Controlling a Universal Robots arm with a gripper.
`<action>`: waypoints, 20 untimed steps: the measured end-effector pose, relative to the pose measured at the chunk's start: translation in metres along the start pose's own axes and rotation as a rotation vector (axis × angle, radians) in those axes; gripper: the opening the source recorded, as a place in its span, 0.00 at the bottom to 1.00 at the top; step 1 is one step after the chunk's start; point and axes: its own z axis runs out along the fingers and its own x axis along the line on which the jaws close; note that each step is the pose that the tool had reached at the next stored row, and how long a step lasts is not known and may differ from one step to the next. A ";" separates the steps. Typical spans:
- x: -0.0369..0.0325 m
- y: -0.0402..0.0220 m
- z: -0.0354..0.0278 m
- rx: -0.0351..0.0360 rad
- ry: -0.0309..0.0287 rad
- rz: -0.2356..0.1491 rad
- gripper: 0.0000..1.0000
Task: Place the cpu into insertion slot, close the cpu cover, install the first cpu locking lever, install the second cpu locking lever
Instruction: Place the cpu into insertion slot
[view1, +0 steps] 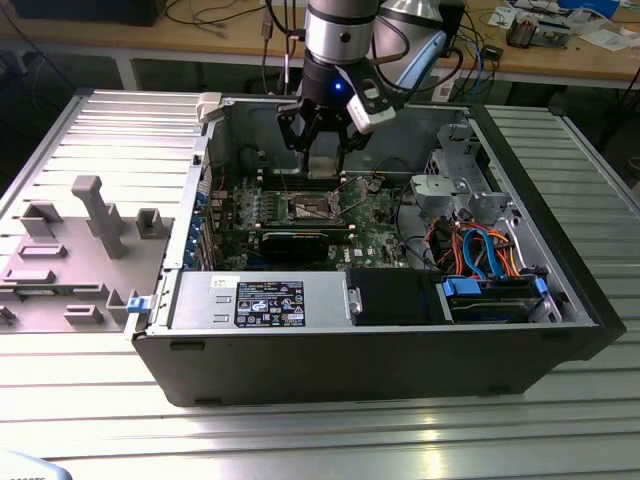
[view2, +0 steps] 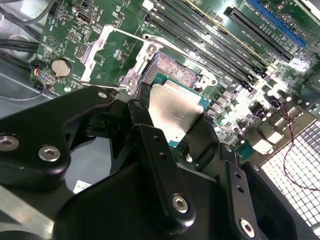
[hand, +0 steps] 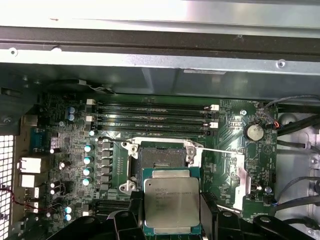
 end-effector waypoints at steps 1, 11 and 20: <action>0.0000 0.0000 0.0004 0.0000 0.0000 0.000 0.54; -0.0001 -0.0001 0.0053 0.0000 0.0000 0.000 0.54; -0.0002 -0.0001 0.0092 0.0000 -0.0001 0.000 0.54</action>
